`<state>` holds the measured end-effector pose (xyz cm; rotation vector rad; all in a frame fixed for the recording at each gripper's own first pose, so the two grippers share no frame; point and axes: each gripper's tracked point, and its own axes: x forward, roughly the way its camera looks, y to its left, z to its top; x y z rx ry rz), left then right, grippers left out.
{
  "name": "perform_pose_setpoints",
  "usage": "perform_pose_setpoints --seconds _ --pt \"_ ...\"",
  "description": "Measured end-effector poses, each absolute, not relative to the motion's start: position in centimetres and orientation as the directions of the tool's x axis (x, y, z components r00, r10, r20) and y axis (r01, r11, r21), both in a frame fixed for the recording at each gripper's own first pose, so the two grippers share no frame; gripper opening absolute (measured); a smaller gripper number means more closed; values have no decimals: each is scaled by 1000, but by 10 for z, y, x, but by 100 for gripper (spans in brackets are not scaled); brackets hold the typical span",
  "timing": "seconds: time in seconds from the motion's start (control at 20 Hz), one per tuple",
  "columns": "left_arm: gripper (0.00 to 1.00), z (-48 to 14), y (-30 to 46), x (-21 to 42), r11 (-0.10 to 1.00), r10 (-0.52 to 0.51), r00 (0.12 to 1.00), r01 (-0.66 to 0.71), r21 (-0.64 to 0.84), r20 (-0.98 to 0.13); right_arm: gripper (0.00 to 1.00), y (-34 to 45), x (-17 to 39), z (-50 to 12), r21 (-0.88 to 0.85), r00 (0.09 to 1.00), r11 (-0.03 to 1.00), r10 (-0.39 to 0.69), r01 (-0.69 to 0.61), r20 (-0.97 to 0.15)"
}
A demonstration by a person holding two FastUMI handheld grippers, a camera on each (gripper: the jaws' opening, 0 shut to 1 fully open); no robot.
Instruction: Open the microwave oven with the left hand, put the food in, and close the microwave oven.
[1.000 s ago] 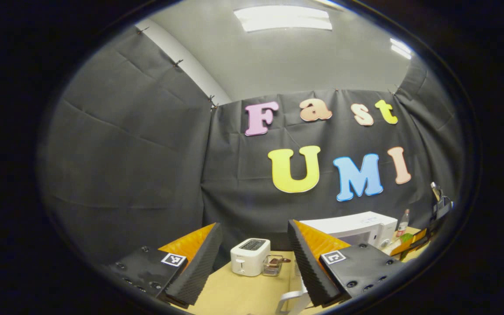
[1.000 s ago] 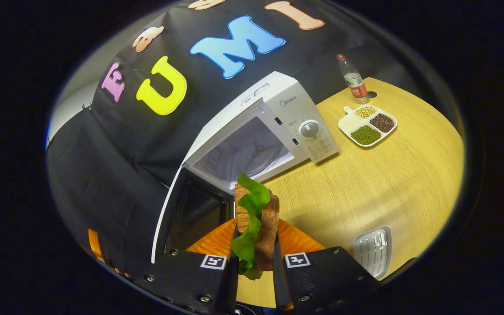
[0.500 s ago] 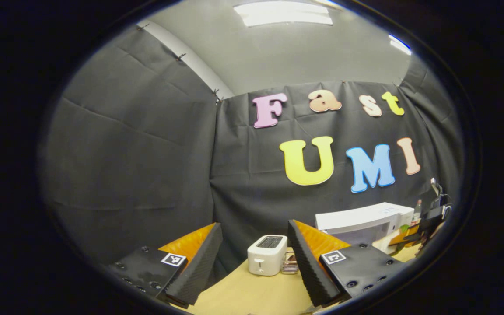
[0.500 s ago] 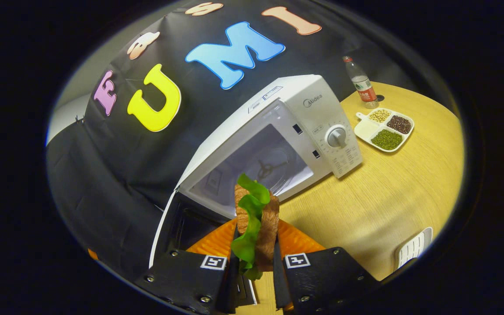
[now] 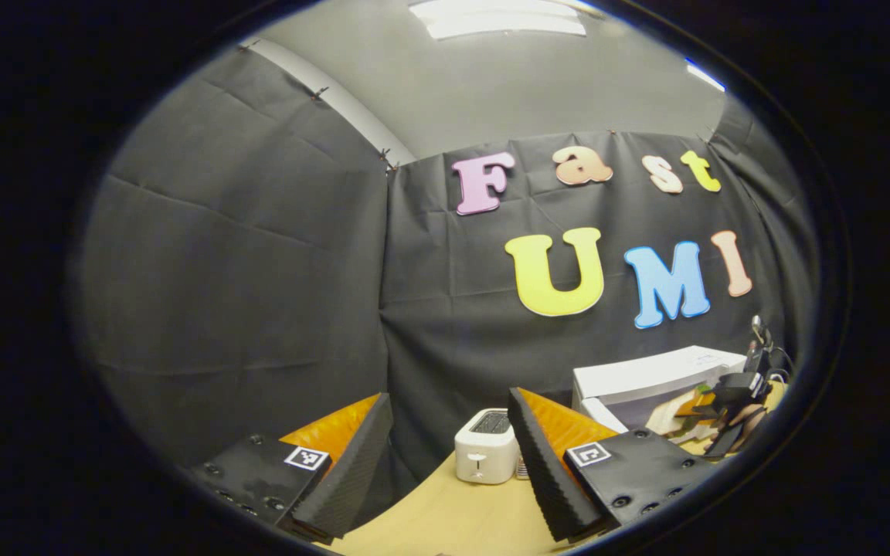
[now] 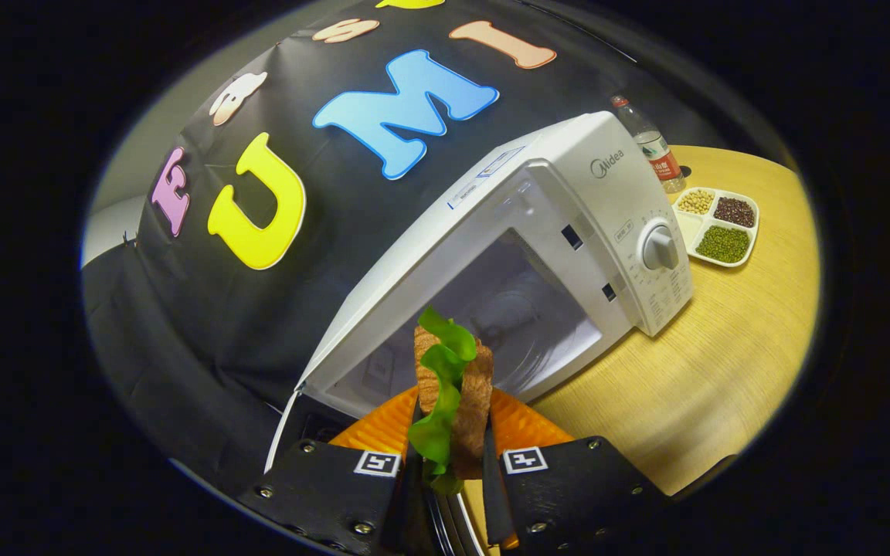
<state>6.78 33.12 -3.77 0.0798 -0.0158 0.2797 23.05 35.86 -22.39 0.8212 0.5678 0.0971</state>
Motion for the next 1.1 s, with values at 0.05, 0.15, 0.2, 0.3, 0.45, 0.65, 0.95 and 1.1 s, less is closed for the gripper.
perform_pose_setpoints --seconds 0.05,0.15,0.2,0.3,0.45,0.65,0.95,1.1 --pt "96 -42 332 69 957 277 961 -278 78 17 34 361 237 -227 710 853 692 285 132 -437" --pt "96 -45 335 70 956 282 959 -281 82 1 34 367 249 -234 701 862 702 269 130 -429" --pt "94 -46 336 69 956 283 959 -282 83 -7 34 369 256 -239 699 866 702 259 134 -427" --pt "94 -49 339 70 955 286 958 -283 92 -22 34 374 269 -248 708 877 690 239 149 -417" --pt "94 -55 347 62 950 294 955 -288 122 -36 36 379 288 -258 707 893 691 209 153 -398" --pt "100 -66 358 54 941 319 945 -307 143 -70 36 388 304 -268 716 903 681 197 155 -382" --pt "100 -70 367 44 932 341 936 -325 163 -87 36 395 311 -291 714 893 676 191 181 -407" --pt "100 -71 368 40 930 344 935 -326 170 -88 39 389 313 -305 670 879 710 158 215 -449"
